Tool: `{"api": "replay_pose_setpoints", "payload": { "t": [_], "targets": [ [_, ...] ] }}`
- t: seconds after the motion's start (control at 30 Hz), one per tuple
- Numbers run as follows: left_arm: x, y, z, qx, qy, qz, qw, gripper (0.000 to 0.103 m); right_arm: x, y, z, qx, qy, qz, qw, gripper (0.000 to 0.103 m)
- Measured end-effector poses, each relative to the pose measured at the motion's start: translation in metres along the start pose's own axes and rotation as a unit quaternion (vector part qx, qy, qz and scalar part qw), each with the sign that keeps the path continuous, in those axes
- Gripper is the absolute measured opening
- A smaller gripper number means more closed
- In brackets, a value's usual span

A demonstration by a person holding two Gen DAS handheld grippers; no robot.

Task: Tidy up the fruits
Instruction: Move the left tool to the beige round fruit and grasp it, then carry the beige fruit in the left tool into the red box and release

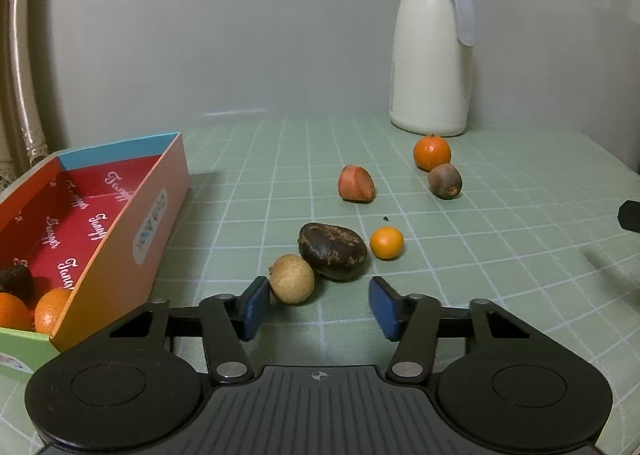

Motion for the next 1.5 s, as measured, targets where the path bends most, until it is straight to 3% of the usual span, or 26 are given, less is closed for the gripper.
{"api": "replay_pose_setpoints", "payload": {
  "t": [0.2, 0.43, 1.1, 1.5],
  "targets": [
    [0.0, 0.0, 0.002, -0.004, 0.002, 0.001, 1.0, 0.046, -0.003, -0.002, -0.001, 0.001, 0.0, -0.006, 1.0, 0.103],
    [0.001, 0.002, 0.01, -0.005, -0.02, 0.008, 0.9998, 0.027, -0.006, -0.003, -0.003, 0.001, -0.001, -0.011, 1.0, 0.103],
    [0.011, 0.026, 0.002, 0.011, -0.018, 0.054, 0.9983, 0.026, -0.013, -0.007, -0.008, 0.002, 0.008, -0.02, 1.0, 0.103],
    [0.03, 0.057, -0.055, 0.079, 0.029, 0.113, 0.9901, 0.026, -0.019, -0.01, -0.035, 0.023, 0.028, -0.024, 0.999, 0.103]
  ]
}}
Point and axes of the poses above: each gripper's, at about its wrist camera, not at the fingertips, and y roughly against the way its jaws point, z to its right, x to its top, the point moved 10 cm from there along -y, roughly the way its jaws point, and after that the axes turned 2 degrees about -x, right-handed, at the moved point
